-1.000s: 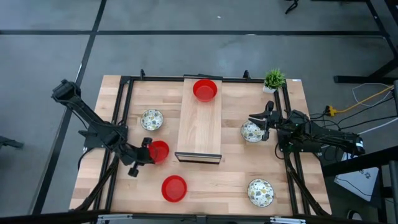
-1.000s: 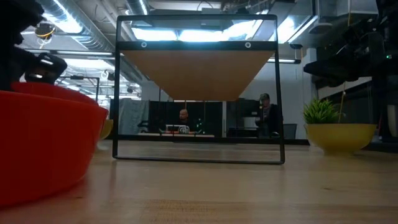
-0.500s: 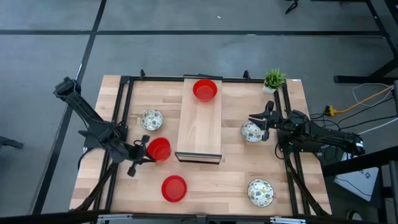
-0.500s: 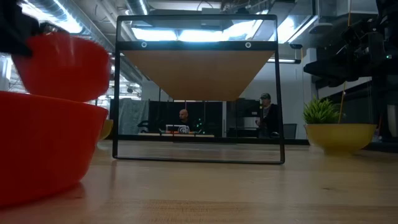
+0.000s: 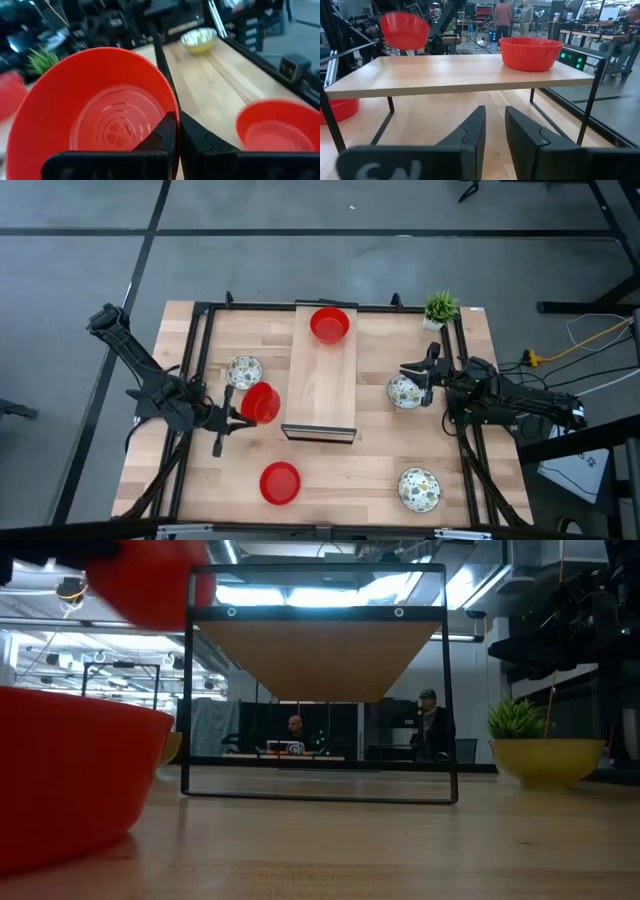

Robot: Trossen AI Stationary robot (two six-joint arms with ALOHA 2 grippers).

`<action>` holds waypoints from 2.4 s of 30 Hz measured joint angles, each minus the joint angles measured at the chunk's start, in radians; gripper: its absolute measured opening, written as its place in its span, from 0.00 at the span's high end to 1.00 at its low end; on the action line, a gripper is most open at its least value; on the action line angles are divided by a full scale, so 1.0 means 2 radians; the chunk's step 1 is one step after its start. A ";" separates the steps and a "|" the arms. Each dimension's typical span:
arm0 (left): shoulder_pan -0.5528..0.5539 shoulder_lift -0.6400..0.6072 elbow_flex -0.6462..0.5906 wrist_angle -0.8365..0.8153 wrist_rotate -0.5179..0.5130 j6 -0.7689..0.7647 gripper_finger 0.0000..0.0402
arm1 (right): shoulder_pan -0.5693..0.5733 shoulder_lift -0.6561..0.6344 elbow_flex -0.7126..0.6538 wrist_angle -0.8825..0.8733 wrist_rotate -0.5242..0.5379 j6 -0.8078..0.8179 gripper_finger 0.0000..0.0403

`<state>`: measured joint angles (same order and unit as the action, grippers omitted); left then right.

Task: Pick & Place Mini bowls
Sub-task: Stack the top red bowl on top of the red bowl on the shelf

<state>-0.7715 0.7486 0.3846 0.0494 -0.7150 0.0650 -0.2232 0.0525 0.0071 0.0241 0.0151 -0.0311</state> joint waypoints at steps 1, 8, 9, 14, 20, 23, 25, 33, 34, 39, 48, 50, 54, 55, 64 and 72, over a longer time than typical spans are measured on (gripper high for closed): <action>0.005 0.001 0.010 0.001 -0.001 0.008 0.99 | 0.000 0.000 0.000 0.000 0.000 0.000 0.81; 0.051 0.002 0.081 -0.001 -0.004 0.069 0.99 | 0.000 0.000 0.000 0.000 0.000 0.000 0.82; 0.059 0.002 0.091 -0.004 -0.004 0.072 0.99 | 0.000 0.000 0.000 0.000 0.000 0.000 0.81; 0.100 0.002 0.132 -0.022 -0.004 0.085 0.99 | 0.000 0.000 0.000 0.000 0.000 0.000 0.81; 0.159 0.016 0.162 -0.023 -0.004 0.101 0.99 | 0.000 0.000 0.000 0.000 0.000 0.000 0.81; 0.191 0.035 0.177 -0.020 -0.004 0.102 0.99 | 0.000 0.000 0.000 0.000 0.000 0.000 0.81; 0.212 0.051 0.188 -0.005 -0.004 0.106 0.99 | 0.000 0.000 0.000 0.000 0.000 0.000 0.81; 0.281 0.132 0.258 0.022 0.003 0.135 0.99 | 0.000 0.000 0.000 0.000 0.000 0.000 0.81; 0.287 0.144 0.269 0.022 0.003 0.137 0.99 | 0.000 0.000 0.000 0.000 0.000 0.000 0.81; 0.315 0.196 0.332 0.014 0.023 0.134 0.99 | 0.000 0.000 0.000 0.000 0.000 0.000 0.81; 0.368 0.301 0.449 -0.069 0.049 0.115 0.99 | 0.000 0.000 0.000 0.000 0.000 0.000 0.81; 0.380 0.322 0.473 -0.095 0.067 0.102 0.99 | 0.000 0.000 0.000 0.000 0.000 0.000 0.81; 0.408 0.359 0.519 -0.144 0.122 0.067 0.99 | 0.000 0.000 0.000 0.000 0.000 0.000 0.81; 0.414 0.367 0.529 -0.158 0.128 0.060 0.99 | 0.000 0.000 0.000 0.000 0.000 0.000 0.81; 0.484 0.405 0.596 -0.257 0.216 -0.011 0.99 | 0.000 0.000 0.000 0.000 0.000 0.000 0.81; 0.523 0.404 0.597 -0.266 0.294 -0.041 0.99 | 0.000 0.000 0.000 0.000 0.000 0.000 0.81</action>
<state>0.2750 1.5576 1.5776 -0.4834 -0.1262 -0.0174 -0.2230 0.0525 0.0071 0.0239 0.0154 -0.0311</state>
